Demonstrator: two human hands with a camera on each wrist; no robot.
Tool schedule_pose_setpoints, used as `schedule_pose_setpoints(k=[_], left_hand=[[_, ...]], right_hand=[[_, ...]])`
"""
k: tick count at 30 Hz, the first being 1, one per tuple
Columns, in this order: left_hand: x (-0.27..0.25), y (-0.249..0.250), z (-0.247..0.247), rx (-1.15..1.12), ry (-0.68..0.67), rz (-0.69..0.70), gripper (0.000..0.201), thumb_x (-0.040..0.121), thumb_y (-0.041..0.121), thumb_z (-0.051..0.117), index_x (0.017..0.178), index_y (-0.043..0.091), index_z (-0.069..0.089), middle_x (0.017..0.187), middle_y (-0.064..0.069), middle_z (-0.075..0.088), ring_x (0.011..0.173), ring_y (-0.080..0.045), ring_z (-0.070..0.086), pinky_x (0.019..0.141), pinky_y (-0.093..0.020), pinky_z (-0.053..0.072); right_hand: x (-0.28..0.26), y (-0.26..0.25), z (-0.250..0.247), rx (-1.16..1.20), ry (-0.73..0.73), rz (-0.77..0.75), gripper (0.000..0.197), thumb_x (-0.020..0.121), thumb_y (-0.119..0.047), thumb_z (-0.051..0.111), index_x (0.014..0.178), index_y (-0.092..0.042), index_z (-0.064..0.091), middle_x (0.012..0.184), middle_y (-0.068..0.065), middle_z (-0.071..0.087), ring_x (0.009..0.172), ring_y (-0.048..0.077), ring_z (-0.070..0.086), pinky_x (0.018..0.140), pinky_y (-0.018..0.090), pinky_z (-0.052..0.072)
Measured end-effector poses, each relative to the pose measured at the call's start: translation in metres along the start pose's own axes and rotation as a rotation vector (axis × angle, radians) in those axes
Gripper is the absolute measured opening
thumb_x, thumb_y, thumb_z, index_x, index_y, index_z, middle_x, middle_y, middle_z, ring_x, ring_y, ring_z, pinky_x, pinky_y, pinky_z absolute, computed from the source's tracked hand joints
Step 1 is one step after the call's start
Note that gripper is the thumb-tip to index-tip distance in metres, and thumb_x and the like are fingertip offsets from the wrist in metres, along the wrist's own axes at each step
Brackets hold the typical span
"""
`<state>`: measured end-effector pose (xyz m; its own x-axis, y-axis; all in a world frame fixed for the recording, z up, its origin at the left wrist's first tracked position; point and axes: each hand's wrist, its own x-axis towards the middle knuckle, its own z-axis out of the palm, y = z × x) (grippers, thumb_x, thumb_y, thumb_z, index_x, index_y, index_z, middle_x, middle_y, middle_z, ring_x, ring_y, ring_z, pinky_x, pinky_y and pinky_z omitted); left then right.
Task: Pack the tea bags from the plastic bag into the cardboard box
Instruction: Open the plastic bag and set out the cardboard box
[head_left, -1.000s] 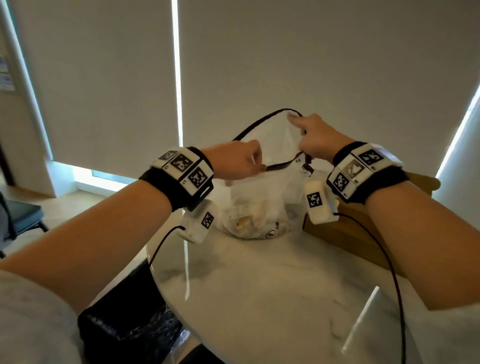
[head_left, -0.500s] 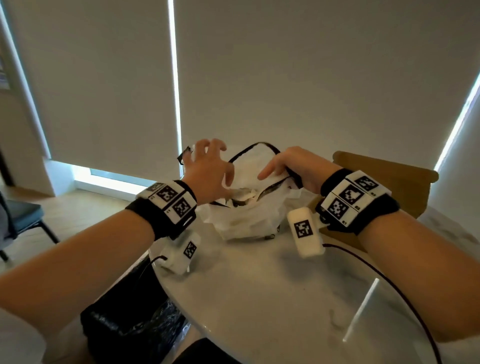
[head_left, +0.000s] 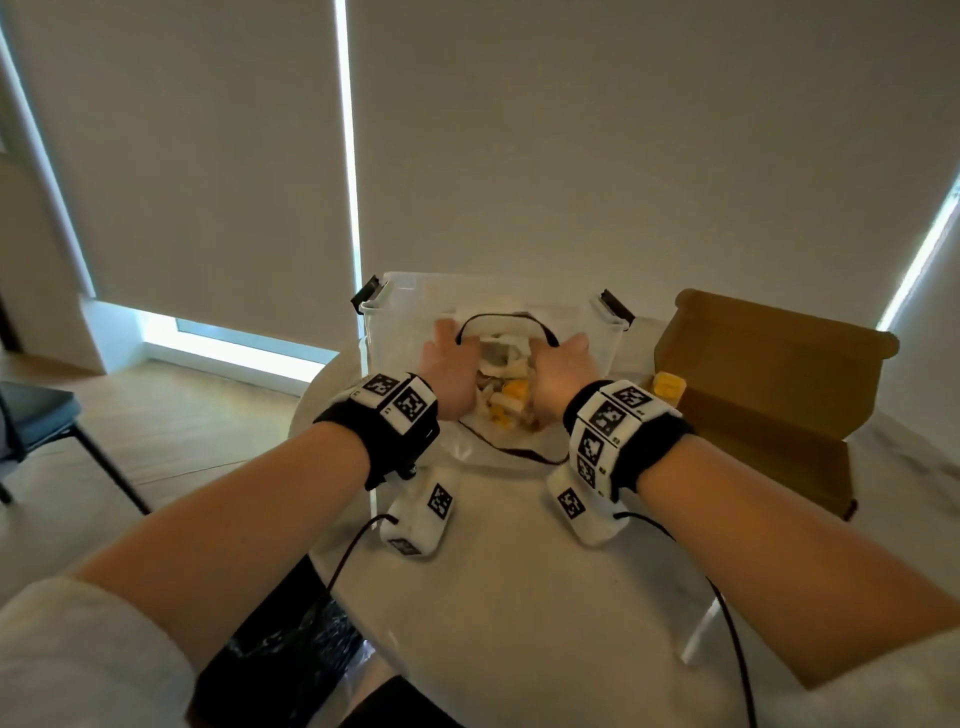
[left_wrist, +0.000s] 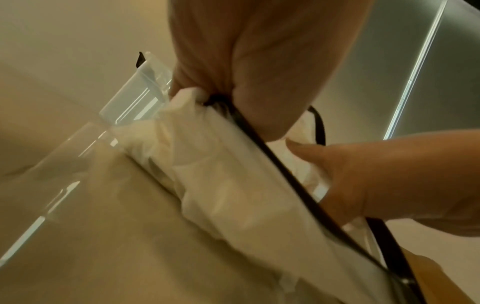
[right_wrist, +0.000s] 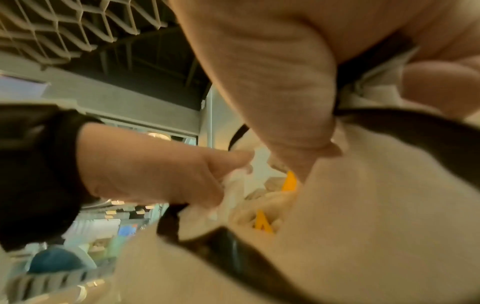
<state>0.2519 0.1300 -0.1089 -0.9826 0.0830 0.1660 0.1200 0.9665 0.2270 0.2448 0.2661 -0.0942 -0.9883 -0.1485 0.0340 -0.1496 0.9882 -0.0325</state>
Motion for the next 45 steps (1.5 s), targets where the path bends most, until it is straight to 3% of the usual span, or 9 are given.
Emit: schedule_pose_setpoints(k=[4, 10, 14, 18, 24, 30, 33, 38, 45], left_hand=[[0.009, 0.007, -0.004, -0.103, 0.159, 0.042, 0.052, 0.082, -0.006, 0.047, 0.132, 0.008, 0.037, 0.144, -0.015, 0.009, 0.121, -0.038, 0.03, 0.103, -0.04, 0.037], [0.006, 0.002, 0.005, -0.024, -0.211, 0.048, 0.061, 0.082, 0.04, 0.064, 0.135, 0.019, 0.04, 0.142, -0.012, 0.011, 0.123, -0.036, 0.029, 0.106, -0.044, 0.034], [0.0, 0.001, 0.009, 0.035, -0.173, 0.108, 0.081, 0.07, 0.047, 0.076, 0.139, 0.031, 0.036, 0.146, -0.011, 0.006, 0.131, -0.038, 0.022, 0.106, -0.042, 0.032], [0.002, 0.002, 0.007, -0.141, -0.088, 0.167, 0.066, 0.066, 0.046, 0.081, 0.121, 0.037, 0.047, 0.151, -0.006, -0.002, 0.134, -0.04, 0.012, 0.107, -0.045, 0.026], [0.005, 0.008, 0.011, -0.251, -0.01, 0.254, 0.067, 0.066, 0.051, 0.078, 0.122, 0.054, 0.04, 0.154, 0.006, -0.019, 0.141, -0.035, -0.011, 0.112, -0.06, 0.012], [0.009, 0.05, 0.002, 0.153, 0.044, 0.441, 0.091, 0.058, 0.082, 0.058, 0.138, 0.051, 0.028, 0.157, 0.012, -0.013, 0.143, -0.026, -0.017, 0.105, -0.067, -0.013], [0.016, 0.073, 0.01, 0.406, -0.047, 0.473, 0.098, 0.057, 0.088, 0.052, 0.142, 0.049, 0.022, 0.158, 0.006, -0.007, 0.144, -0.031, -0.012, 0.103, -0.072, -0.009], [0.022, 0.074, 0.015, 0.472, -0.197, 0.331, 0.1, 0.048, 0.09, 0.055, 0.136, 0.052, 0.026, 0.144, -0.001, 0.028, 0.127, -0.033, 0.031, 0.1, -0.059, 0.024], [0.025, 0.059, 0.01, 0.51, -0.198, 0.218, 0.096, 0.05, 0.087, 0.056, 0.135, 0.05, 0.03, 0.137, -0.001, 0.031, 0.123, -0.033, 0.035, 0.098, -0.054, 0.034]], right_hand=[[0.008, 0.006, -0.005, 0.07, 0.213, 0.037, 0.051, 0.09, -0.015, 0.052, 0.137, -0.012, 0.034, 0.129, 0.02, 0.026, 0.088, 0.035, 0.058, 0.07, 0.034, 0.046], [0.006, 0.029, 0.008, -0.106, -0.139, 0.016, 0.063, 0.091, -0.037, 0.056, 0.143, -0.014, 0.029, 0.141, 0.018, 0.032, 0.124, 0.037, 0.043, 0.099, 0.037, 0.037], [-0.001, 0.037, 0.004, -0.115, -0.246, -0.024, 0.073, 0.086, -0.054, 0.057, 0.145, -0.025, 0.026, 0.143, 0.014, 0.037, 0.128, 0.034, 0.04, 0.103, 0.038, 0.036], [-0.02, 0.061, -0.016, 0.099, -0.309, -0.129, 0.066, 0.082, -0.055, 0.062, 0.139, -0.042, 0.032, 0.136, 0.009, 0.029, 0.124, 0.031, 0.038, 0.107, 0.043, 0.035], [-0.049, 0.11, -0.033, 0.589, 0.133, -0.057, 0.024, 0.091, -0.03, 0.058, 0.11, -0.021, 0.047, 0.109, -0.001, 0.049, 0.095, 0.015, 0.05, 0.07, 0.024, 0.044], [-0.059, 0.146, -0.01, 0.103, -0.18, 0.122, 0.013, 0.089, -0.017, 0.061, 0.102, -0.019, 0.066, 0.107, 0.001, 0.061, 0.092, 0.013, 0.054, 0.075, 0.02, 0.042], [-0.063, 0.153, -0.011, 0.108, -0.186, 0.109, 0.018, 0.086, -0.015, 0.065, 0.072, -0.026, 0.061, 0.085, -0.005, 0.061, 0.076, 0.01, 0.055, 0.061, 0.017, 0.044], [-0.07, 0.157, -0.011, 0.073, -0.215, 0.102, 0.018, 0.086, -0.011, 0.064, 0.071, -0.022, 0.062, 0.085, 0.001, 0.064, 0.069, 0.013, 0.059, 0.062, 0.02, 0.05], [-0.079, 0.156, -0.018, 0.055, -0.306, 0.097, 0.013, 0.086, -0.018, 0.066, 0.074, -0.022, 0.062, 0.07, -0.003, 0.061, 0.056, 0.007, 0.054, 0.058, 0.018, 0.048]])
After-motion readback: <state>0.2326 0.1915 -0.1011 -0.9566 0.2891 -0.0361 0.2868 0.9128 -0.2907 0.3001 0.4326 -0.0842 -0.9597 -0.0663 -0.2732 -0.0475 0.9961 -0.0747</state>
